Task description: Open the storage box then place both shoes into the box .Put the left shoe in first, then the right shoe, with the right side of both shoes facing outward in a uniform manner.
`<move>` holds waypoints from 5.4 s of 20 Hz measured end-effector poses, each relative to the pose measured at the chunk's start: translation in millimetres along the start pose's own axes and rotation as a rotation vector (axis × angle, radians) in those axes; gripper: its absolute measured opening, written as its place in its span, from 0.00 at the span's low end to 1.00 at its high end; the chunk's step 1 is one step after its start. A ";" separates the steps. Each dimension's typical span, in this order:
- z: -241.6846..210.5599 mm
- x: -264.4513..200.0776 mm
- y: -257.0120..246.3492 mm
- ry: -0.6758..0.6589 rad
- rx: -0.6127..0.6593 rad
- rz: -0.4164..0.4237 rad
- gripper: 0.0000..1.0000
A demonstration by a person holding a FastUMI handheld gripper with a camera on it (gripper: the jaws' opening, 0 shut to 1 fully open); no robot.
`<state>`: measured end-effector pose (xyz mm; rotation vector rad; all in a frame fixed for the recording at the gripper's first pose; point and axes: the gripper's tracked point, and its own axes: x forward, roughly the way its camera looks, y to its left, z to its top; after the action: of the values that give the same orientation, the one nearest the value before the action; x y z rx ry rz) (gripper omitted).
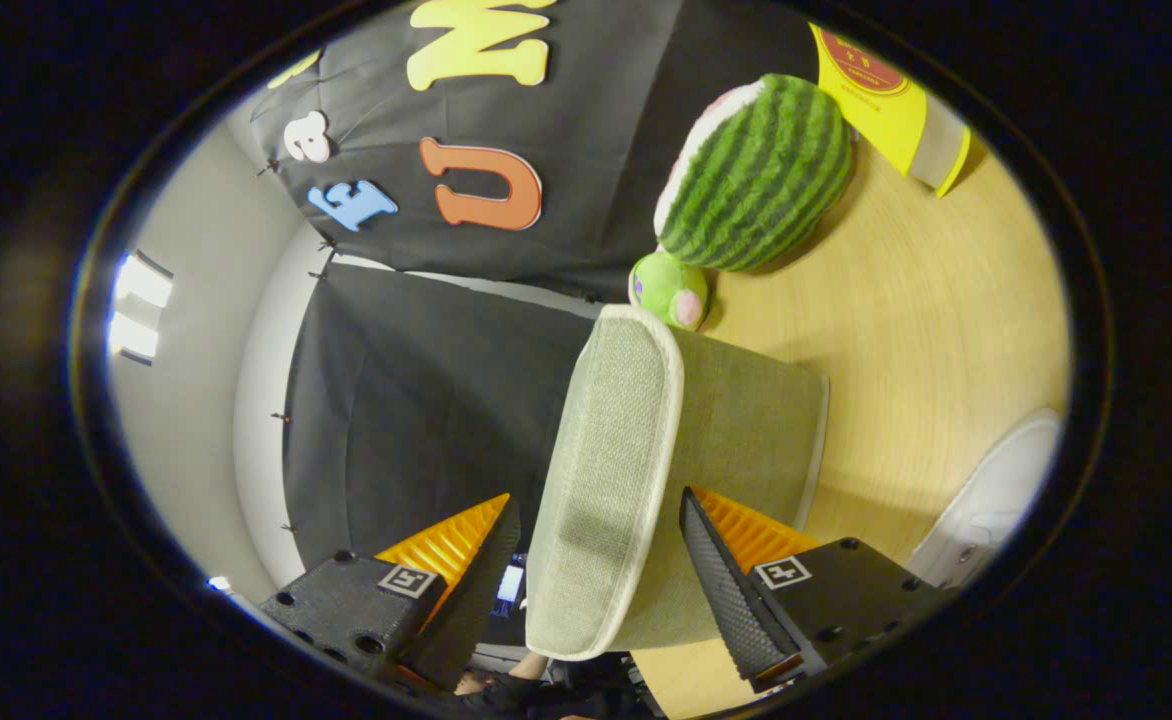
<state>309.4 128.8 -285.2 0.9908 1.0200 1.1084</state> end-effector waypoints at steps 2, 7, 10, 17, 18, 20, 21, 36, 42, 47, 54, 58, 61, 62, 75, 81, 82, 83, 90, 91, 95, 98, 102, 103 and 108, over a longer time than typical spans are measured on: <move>2.8 1.9 -2.8 -0.003 0.025 0.029 0.97; 7.5 -7.5 -0.5 -0.002 0.009 0.058 0.36; 12.1 -19.3 14.8 -0.021 -0.024 0.091 0.13; 18.0 -18.7 69.7 -0.033 -0.082 0.092 0.05; 17.3 -16.9 82.1 -0.036 -0.089 0.102 0.05; 13.6 -8.5 108.0 -0.035 -0.110 0.121 0.05; 11.7 -2.5 117.8 -0.037 -0.121 0.119 0.05; -29.5 158.4 212.8 -0.105 -0.123 0.134 0.05; -59.1 214.3 207.7 -0.066 -0.178 0.025 0.54; -61.6 185.3 195.8 -0.101 -0.161 -0.013 1.00; -56.4 101.6 153.9 -0.204 -0.268 -0.220 1.00; -62.0 46.9 125.4 -0.212 -0.340 -0.370 1.00; -60.8 4.1 113.7 -0.234 -0.393 -0.438 1.00; -62.2 -8.7 107.6 -0.236 -0.405 -0.461 1.00; -85.0 -163.9 -24.6 -0.179 -0.402 -0.866 1.00; -90.5 -189.2 -69.7 -0.071 -0.373 -1.027 0.99; -92.2 -190.1 -76.5 -0.035 -0.379 -1.055 0.98; -93.7 -191.1 -84.9 0.000 -0.371 -1.085 0.92; -83.2 -179.5 -117.0 0.090 -0.316 -1.195 0.62; -81.3 -177.5 -125.1 0.101 -0.296 -1.216 0.54; -81.4 -166.9 -128.8 0.104 -0.259 -1.188 0.19; -83.0 -166.4 -126.8 0.044 -0.229 -1.123 0.12; -77.1 -172.9 -110.3 -0.046 -0.191 -1.065 0.06; -73.8 -174.7 -103.7 -0.055 -0.199 -1.066 0.06; -51.0 -177.4 -54.0 -0.150 -0.274 -1.000 0.06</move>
<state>246.7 -48.5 -325.2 0.2413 1.0143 0.3124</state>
